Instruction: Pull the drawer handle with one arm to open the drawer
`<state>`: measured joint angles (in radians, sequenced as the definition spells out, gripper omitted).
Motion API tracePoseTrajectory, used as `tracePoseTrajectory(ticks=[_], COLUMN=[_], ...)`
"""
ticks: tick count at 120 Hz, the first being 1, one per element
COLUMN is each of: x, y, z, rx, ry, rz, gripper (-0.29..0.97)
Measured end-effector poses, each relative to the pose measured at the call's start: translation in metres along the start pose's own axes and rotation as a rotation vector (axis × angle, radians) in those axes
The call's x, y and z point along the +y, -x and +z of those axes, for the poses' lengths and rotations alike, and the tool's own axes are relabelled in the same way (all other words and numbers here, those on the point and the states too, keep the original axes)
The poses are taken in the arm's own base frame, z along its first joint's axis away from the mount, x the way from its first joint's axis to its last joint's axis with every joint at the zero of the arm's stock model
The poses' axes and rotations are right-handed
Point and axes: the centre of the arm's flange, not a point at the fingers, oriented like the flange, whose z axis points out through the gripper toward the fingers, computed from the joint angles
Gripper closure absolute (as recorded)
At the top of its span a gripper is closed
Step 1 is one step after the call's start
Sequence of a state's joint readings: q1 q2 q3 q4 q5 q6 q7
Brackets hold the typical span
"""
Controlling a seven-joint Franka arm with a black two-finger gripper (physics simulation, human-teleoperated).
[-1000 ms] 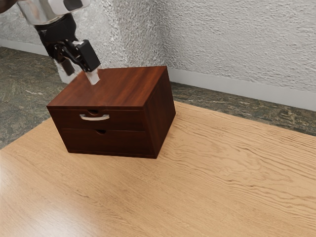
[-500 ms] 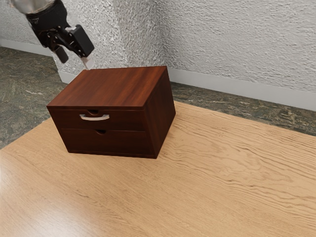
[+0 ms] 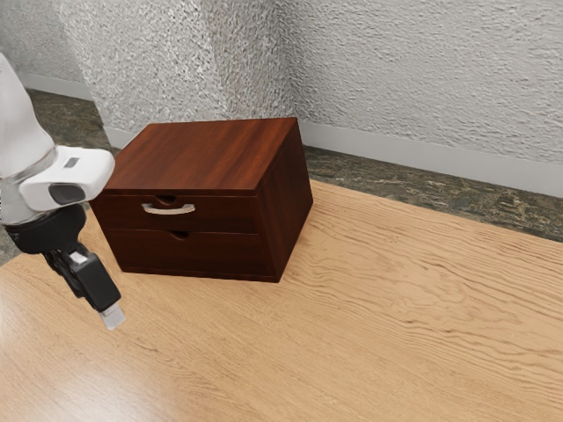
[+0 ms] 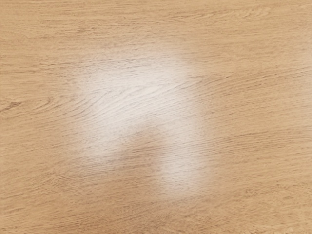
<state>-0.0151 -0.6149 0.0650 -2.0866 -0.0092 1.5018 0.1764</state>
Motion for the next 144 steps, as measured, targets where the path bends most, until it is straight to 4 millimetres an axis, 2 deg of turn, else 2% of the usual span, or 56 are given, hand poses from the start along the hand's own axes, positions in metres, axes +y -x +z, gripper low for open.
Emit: tracePoseTrajectory(ticks=[9,31,50,65,79,92,110,144], x=[-0.007,-0.042,-0.056,-0.059,-0.078,-0.082,-0.087,-0.098], y=[-0.006,-0.043,-0.056,-0.065,-0.059,-0.052,-0.053,-0.059], z=[0.014,0.036,0.037,0.039,0.048,0.053,0.058,0.064], rx=[0.012,0.014,0.11,0.19,0.214,0.198,0.167,0.186], ry=[-0.05,-0.157,-0.192,-0.226,-0.24,-0.277,-0.32,-0.314], rz=[0.08,0.339,0.52,0.655,0.745,0.849,0.965,0.962], gripper=[0.0,0.0,0.0,0.0,0.0,0.0,0.0,0.0])
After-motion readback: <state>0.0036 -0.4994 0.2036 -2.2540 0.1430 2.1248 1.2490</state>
